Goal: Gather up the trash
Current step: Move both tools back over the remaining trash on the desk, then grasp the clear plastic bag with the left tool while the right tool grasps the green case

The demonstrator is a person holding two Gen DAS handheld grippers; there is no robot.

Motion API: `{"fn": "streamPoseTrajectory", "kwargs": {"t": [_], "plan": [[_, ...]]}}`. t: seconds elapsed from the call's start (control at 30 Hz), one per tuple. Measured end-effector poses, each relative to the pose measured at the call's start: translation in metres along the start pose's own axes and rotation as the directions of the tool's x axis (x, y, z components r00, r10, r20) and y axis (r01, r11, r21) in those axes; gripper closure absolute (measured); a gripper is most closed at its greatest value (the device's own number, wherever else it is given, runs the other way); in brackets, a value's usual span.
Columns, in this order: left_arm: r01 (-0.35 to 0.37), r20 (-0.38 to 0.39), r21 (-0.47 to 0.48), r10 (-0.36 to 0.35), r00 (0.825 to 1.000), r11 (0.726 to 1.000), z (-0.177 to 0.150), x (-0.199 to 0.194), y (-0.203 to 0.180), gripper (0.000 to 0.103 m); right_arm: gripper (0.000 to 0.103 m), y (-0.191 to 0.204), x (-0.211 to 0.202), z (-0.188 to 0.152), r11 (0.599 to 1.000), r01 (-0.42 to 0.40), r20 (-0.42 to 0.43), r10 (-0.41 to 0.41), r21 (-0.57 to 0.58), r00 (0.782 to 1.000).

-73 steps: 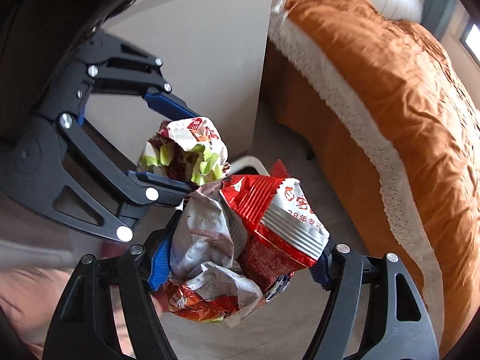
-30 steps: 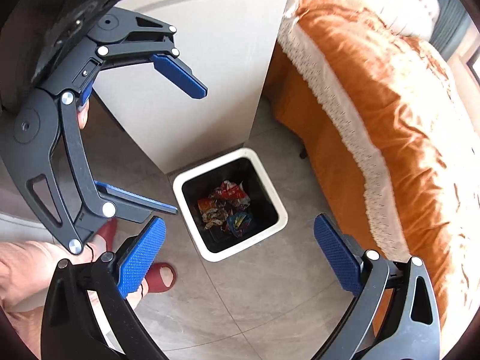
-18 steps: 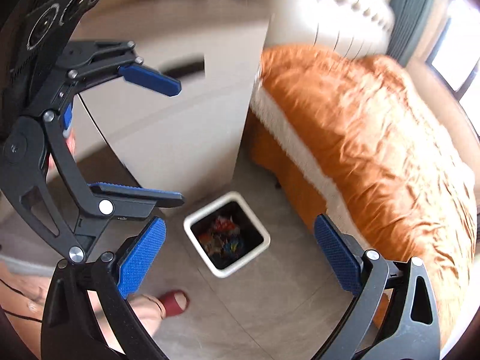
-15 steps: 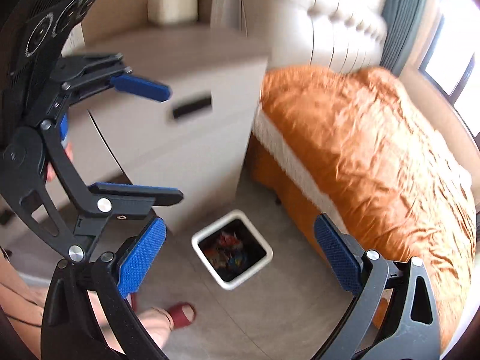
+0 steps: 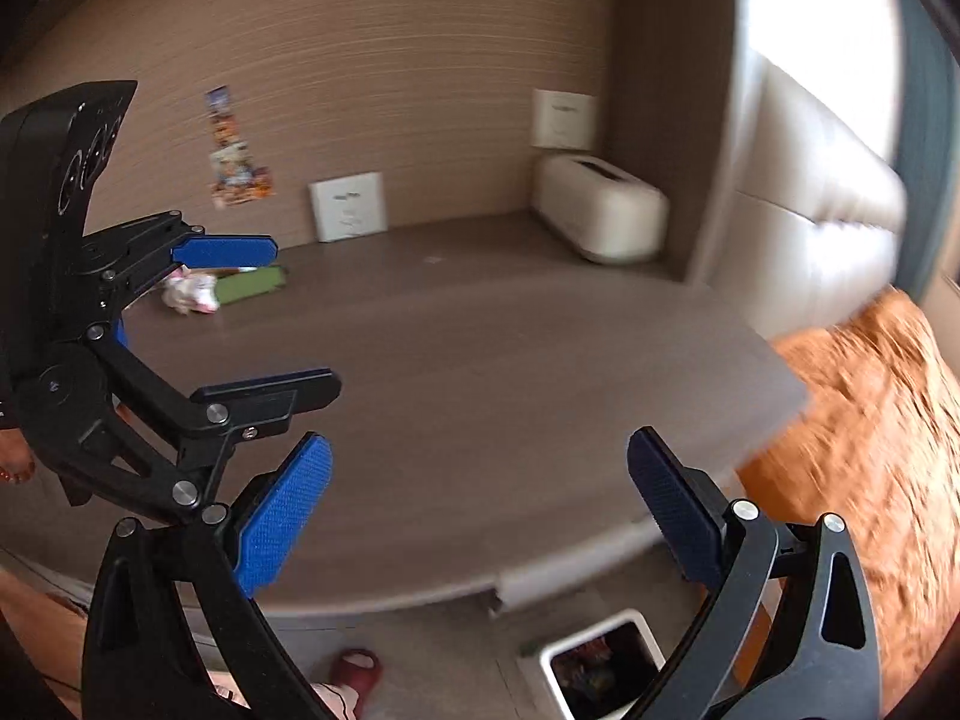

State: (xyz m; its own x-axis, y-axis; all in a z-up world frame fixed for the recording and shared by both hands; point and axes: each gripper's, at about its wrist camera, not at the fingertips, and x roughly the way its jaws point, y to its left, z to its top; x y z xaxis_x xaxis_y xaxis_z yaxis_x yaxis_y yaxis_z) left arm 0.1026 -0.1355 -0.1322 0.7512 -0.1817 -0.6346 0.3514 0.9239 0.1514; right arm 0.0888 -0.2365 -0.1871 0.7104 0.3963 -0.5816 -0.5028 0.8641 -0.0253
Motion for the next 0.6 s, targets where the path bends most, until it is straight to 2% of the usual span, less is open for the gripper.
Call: {"fn": "streamPoseTrajectory", "kwargs": {"t": [0.1,0.23,0.4,0.47,0.53,0.6], "plan": [[-0.076,-0.023,-0.052,0.075,0.997,0.996,-0.019,-0.010,0.045,0.005,0.004,0.042,0.037,0.029,0.989,-0.105,-0.016,0.104,-0.104,0.994],[-0.192,-0.085,-0.074,0.186,0.979,0.979,-0.053,-0.010,0.108,0.005,0.004,0.089,0.080,0.056,0.956,-0.212,-0.069,0.202,-0.201,0.977],[-0.293,-0.149,-0.108,0.276,0.949,0.950,-0.084,-0.004,0.168,0.005,0.004,0.132,0.130,0.073,0.915,-0.287,-0.141,0.256,-0.283,0.956],[-0.307,-0.155,-0.126,0.287,0.945,0.943,-0.095,-0.004,0.187,0.005,0.004,0.141,0.148,0.077,0.904,-0.303,-0.161,0.265,-0.301,0.951],[-0.266,-0.141,-0.136,0.247,0.959,0.954,-0.102,-0.001,0.203,0.005,0.004,0.148,0.167,0.083,0.892,-0.310,-0.187,0.260,-0.329,0.947],[-0.225,-0.144,-0.096,0.210,0.967,0.970,-0.103,0.007,0.208,0.005,0.004,0.154,0.185,0.090,0.879,-0.317,-0.211,0.255,-0.357,0.944]]}}
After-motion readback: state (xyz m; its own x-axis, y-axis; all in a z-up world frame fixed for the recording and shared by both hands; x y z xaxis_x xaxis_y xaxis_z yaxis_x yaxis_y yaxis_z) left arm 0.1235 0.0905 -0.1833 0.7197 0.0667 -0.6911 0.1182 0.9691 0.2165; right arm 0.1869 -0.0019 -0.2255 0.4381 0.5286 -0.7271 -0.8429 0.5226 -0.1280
